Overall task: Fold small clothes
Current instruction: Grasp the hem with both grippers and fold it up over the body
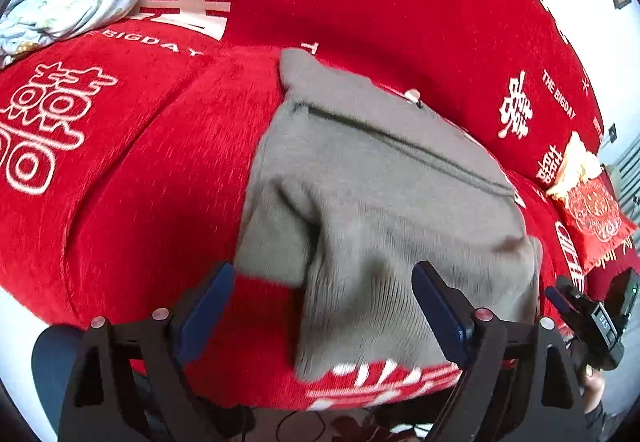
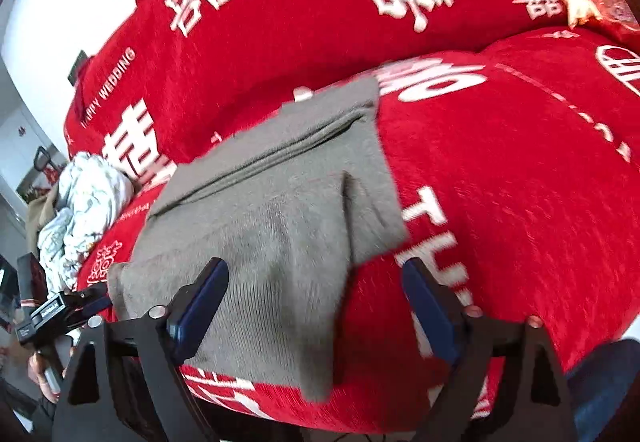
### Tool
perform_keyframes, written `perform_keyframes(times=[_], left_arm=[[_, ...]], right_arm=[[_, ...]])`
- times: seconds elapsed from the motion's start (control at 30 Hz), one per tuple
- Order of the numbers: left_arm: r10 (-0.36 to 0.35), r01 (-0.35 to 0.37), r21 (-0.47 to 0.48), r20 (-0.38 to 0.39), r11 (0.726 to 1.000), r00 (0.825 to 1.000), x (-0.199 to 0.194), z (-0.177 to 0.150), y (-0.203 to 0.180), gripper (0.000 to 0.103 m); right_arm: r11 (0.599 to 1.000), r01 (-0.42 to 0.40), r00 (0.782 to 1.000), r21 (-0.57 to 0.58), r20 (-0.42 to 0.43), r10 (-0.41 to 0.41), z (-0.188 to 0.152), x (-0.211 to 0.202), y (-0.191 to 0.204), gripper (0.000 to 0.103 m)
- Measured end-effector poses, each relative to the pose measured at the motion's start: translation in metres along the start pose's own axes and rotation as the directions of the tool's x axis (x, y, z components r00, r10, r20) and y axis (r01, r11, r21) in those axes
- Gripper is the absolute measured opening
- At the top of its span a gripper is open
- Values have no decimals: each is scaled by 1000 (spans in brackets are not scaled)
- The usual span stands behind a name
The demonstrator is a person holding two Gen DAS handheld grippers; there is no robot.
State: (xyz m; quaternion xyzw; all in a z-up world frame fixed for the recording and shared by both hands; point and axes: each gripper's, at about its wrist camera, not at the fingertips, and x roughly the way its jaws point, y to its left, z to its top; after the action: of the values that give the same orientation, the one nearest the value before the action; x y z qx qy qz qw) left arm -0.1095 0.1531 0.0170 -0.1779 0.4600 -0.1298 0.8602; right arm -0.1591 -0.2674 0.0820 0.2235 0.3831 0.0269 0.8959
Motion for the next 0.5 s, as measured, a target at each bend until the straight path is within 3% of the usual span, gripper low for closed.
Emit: perform_keyframes(times=[0.1,0.27,0.4,0.5], left_arm=[[4,-4,9,-20,1000,1000,1,-15,-3,91],[36,-35,115,-12,993,999,7,-28,-30,91],[81,-85,167,31,982,996,10,-34,-40,91],[74,-74,146,6,987,997,18,-35,-33,91]], right_arm=[[999,15,999,-38,29,-14,-10,-10,1,91],[990,45,997,-135,67,-36,-20,-9,13,91],[988,35,998,-152,58,-26,-29,-1,15,91],[982,40,999,-186,28,-35,-32,11,18,85]])
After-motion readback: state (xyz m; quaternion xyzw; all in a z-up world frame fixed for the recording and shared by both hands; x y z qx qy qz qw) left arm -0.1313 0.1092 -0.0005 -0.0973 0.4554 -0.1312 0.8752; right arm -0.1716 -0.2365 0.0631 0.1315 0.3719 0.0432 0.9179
